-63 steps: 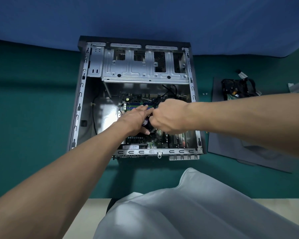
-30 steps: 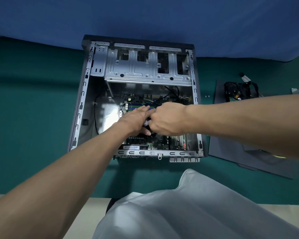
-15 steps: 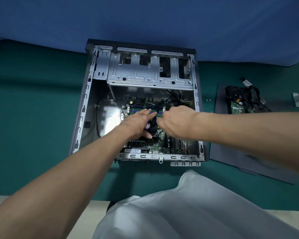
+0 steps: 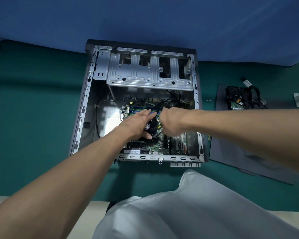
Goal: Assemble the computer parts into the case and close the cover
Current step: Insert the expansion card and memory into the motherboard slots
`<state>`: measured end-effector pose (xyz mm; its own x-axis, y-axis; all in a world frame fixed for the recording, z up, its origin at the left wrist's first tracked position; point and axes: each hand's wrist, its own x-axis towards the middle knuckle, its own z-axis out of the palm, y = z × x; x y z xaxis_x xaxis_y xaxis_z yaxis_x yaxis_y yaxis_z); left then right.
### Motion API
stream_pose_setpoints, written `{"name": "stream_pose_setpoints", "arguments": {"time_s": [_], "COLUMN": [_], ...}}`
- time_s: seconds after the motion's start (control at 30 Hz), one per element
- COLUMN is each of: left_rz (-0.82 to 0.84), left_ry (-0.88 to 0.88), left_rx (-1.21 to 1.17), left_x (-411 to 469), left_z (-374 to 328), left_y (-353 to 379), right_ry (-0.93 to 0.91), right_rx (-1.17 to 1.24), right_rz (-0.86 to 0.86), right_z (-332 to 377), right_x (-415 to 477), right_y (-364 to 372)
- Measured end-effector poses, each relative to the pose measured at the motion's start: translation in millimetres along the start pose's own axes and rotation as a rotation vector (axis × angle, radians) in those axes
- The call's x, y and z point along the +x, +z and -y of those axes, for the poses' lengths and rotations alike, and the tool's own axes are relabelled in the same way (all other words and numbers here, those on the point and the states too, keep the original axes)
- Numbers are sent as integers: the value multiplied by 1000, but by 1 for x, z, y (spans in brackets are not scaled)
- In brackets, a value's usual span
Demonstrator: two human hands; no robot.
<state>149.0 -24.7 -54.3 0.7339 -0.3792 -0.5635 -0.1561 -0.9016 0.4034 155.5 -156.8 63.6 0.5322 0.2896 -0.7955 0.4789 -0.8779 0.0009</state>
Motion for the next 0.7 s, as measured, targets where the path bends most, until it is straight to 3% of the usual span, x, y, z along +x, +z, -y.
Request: {"name": "stream_pose_setpoints", "arguments": {"time_s": [0.13,0.2,0.33,0.47,0.5,0.6,0.7], "left_rz": [-3,-1,-3,7,7,-12,-26], "left_ry": [1,8,1,-2,-1,3,3], "left_rx": [-3,-1,-6,0,-5,-24,-40], "left_x": [1,2,2,2,2,0,-2], "left_z": [0,0,0,-1,-2,-3,-1], "left_y": [-1,0,0,1,0,-1,-1], "right_ry": [-351,-473,-374,155,205,61,-143], "right_rx": [-678,-798,-619,298,379,141,-347], "right_rz": [-297,-356,-286,-127,-94,-9,-35], "right_z": [-2,-7,-10,-4,-3,9,18], "right_x": [-10,-9,-2,9,9,-1,-6], "right_y": [11,11,9,5,2,-4,1]}}
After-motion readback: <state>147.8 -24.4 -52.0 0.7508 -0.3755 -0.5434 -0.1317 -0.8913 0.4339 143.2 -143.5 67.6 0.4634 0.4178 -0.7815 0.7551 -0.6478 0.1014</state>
